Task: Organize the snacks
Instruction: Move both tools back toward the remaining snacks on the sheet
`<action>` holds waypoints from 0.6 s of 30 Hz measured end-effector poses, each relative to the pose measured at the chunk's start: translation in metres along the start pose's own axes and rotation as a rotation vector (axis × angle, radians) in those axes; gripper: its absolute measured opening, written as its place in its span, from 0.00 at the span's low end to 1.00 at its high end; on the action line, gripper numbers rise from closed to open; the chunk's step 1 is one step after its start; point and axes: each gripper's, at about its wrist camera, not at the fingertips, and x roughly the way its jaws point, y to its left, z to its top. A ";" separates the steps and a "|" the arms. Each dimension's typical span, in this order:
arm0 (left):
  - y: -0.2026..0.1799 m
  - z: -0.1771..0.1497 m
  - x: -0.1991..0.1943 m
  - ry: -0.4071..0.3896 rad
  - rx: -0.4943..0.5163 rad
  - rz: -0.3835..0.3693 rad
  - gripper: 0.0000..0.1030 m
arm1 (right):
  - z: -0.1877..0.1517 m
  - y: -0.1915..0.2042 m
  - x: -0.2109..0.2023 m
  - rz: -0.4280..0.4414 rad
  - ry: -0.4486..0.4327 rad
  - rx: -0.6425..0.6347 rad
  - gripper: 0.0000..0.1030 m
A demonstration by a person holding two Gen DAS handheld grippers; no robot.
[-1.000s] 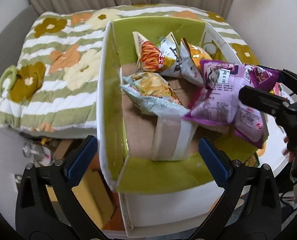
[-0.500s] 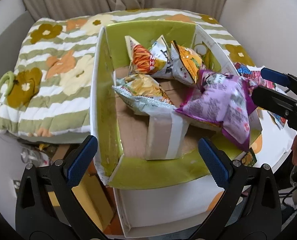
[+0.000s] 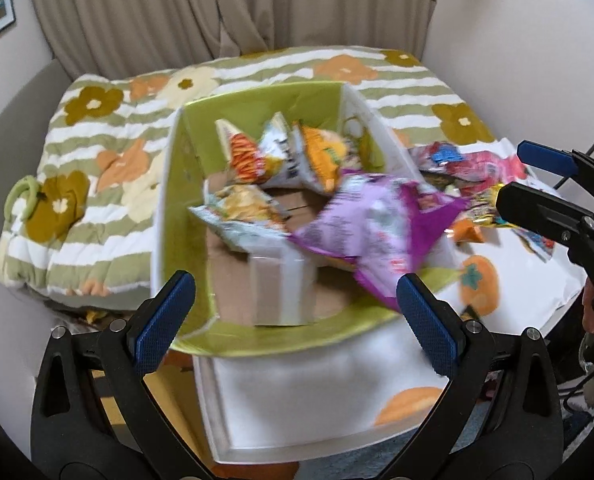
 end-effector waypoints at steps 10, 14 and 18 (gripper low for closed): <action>-0.095 -0.019 -0.011 -0.011 0.044 -0.032 0.97 | -0.033 -0.068 -0.073 -0.073 -0.020 0.022 1.00; -0.129 -0.031 -0.006 0.003 0.054 -0.043 0.97 | -0.053 -0.101 -0.093 -0.108 -0.009 0.042 1.00; -0.159 -0.041 0.012 0.043 0.109 -0.061 0.97 | -0.073 -0.134 -0.103 -0.164 -0.008 0.075 1.00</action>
